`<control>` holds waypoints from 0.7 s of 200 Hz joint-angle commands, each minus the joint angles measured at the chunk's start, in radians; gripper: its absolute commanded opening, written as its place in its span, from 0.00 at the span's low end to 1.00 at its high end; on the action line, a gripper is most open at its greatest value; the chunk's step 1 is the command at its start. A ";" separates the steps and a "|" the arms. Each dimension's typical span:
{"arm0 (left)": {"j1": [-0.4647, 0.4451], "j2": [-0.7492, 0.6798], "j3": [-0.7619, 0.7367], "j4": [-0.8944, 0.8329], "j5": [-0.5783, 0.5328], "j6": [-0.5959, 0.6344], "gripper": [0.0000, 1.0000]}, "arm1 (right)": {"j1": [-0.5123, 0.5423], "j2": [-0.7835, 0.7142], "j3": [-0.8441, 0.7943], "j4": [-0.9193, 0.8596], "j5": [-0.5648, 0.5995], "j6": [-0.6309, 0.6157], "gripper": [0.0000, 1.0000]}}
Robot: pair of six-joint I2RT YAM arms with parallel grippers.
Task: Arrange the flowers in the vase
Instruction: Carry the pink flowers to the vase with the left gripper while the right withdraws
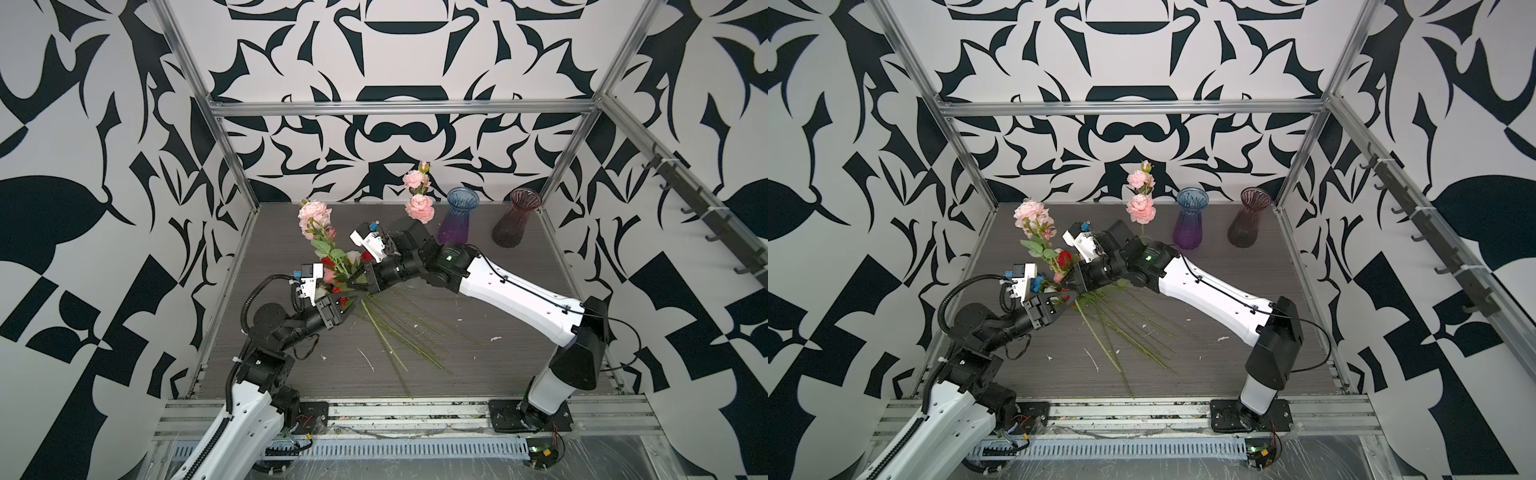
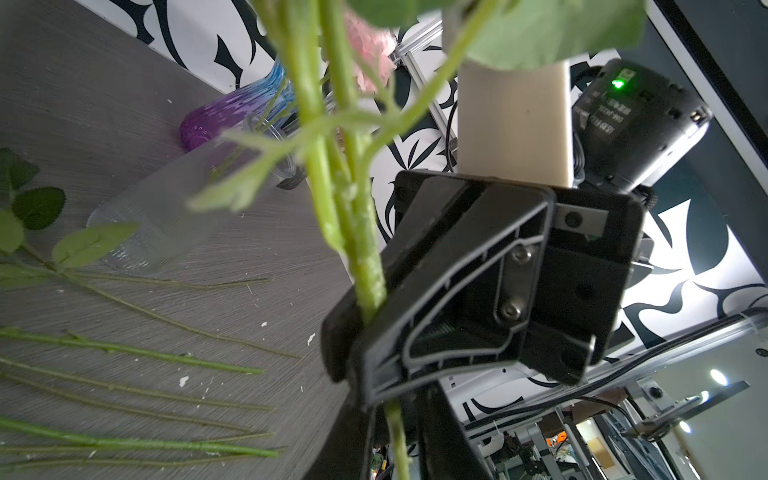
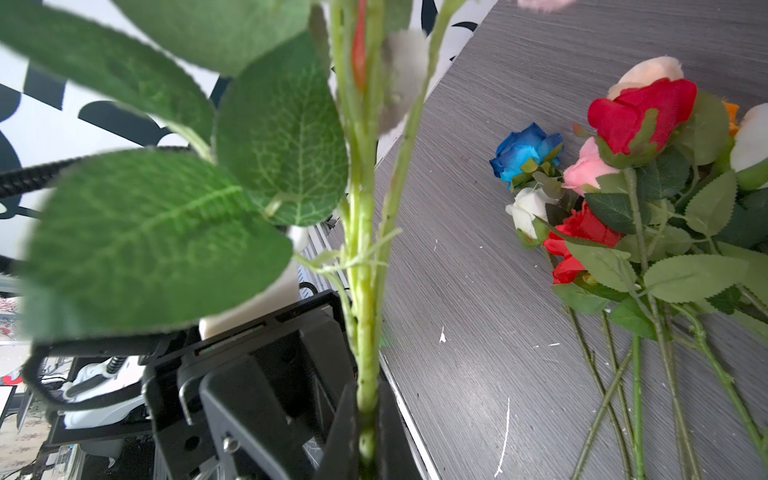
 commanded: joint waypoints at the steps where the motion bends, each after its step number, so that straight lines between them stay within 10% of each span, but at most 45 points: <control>1: -0.001 0.002 0.026 0.036 -0.012 0.006 0.13 | 0.007 -0.051 0.015 0.054 -0.019 0.008 0.00; 14: -0.001 0.009 0.028 0.030 -0.019 0.000 0.00 | 0.007 -0.054 0.020 0.052 -0.022 0.004 0.02; 50: -0.001 0.003 0.057 -0.018 -0.054 -0.001 0.00 | -0.049 -0.153 0.069 -0.086 0.109 -0.101 0.52; 100: -0.009 0.098 0.256 -0.137 -0.149 0.150 0.00 | -0.381 -0.451 -0.134 -0.239 0.261 -0.136 0.51; 140: -0.125 0.301 0.468 -0.017 -0.435 0.431 0.00 | -0.470 -0.658 -0.415 -0.307 0.422 -0.204 0.50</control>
